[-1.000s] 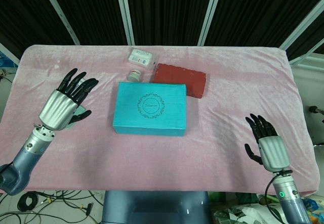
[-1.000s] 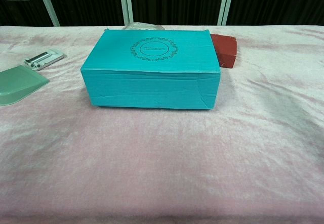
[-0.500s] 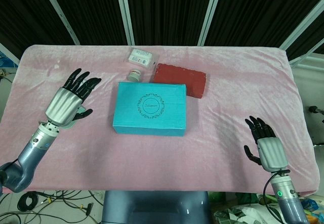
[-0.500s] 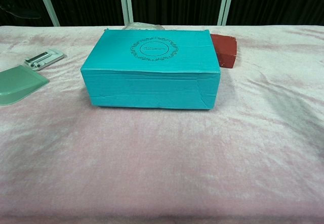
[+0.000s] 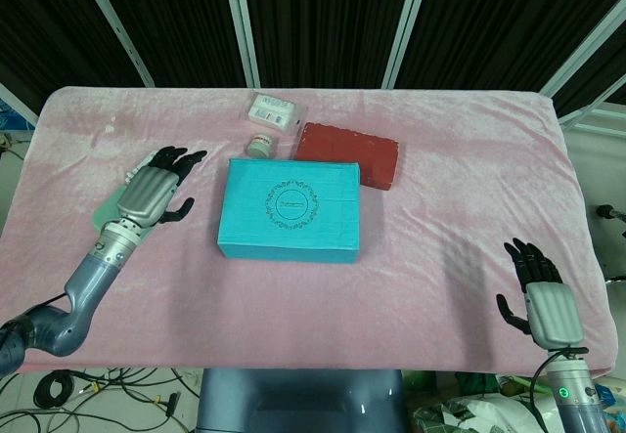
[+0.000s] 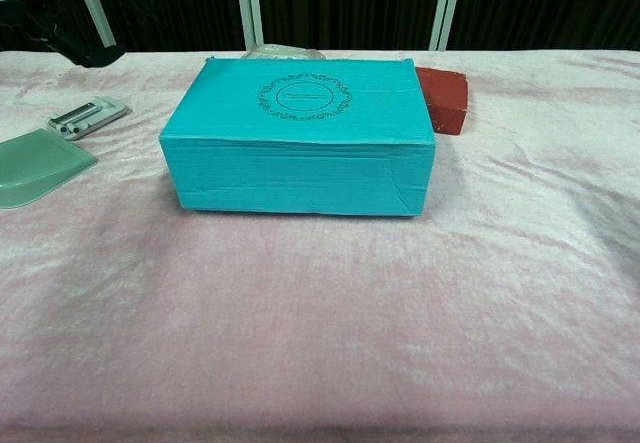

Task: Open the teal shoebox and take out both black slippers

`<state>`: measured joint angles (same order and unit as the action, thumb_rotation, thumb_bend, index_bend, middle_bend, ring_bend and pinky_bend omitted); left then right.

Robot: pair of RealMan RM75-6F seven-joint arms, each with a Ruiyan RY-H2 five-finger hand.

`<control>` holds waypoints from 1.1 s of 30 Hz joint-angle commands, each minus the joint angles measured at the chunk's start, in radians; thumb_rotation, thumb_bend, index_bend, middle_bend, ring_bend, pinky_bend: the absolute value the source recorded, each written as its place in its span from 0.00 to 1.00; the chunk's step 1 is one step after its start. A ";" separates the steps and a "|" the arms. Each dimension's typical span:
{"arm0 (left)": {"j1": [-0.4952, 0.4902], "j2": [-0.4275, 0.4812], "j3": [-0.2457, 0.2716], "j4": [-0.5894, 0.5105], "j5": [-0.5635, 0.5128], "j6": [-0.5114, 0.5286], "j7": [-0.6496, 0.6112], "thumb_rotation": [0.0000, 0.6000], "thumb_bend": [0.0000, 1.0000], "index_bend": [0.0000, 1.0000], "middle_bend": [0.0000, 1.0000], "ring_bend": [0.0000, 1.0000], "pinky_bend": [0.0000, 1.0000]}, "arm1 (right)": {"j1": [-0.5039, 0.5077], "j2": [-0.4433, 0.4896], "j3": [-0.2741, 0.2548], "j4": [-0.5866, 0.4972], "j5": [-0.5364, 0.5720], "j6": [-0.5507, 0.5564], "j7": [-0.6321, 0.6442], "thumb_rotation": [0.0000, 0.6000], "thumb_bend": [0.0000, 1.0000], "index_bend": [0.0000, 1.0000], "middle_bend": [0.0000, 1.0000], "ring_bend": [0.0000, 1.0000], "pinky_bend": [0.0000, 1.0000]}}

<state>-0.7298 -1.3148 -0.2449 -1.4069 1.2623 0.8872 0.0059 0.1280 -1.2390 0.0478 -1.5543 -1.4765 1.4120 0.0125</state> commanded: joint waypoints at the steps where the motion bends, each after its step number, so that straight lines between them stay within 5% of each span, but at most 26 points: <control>1: -0.052 -0.007 -0.046 0.001 -0.088 -0.085 -0.044 1.00 0.59 0.00 0.16 0.06 0.11 | -0.012 0.005 -0.007 0.006 0.006 0.004 0.018 1.00 0.36 0.01 0.04 0.00 0.14; 20: -0.288 -0.234 -0.106 0.322 -0.432 -0.396 -0.083 1.00 0.62 0.00 0.17 0.08 0.12 | -0.046 0.026 -0.018 0.014 0.007 0.025 0.061 1.00 0.39 0.01 0.04 0.00 0.14; 33: -0.266 -0.250 -0.140 0.320 -0.351 -0.435 -0.228 1.00 0.63 0.00 0.26 0.22 0.17 | -0.064 0.030 -0.028 0.022 0.005 0.024 0.083 1.00 0.39 0.00 0.04 0.00 0.14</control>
<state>-1.0100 -1.5776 -0.3832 -1.0665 0.8896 0.4443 -0.2053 0.0637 -1.2080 0.0200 -1.5330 -1.4710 1.4372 0.0945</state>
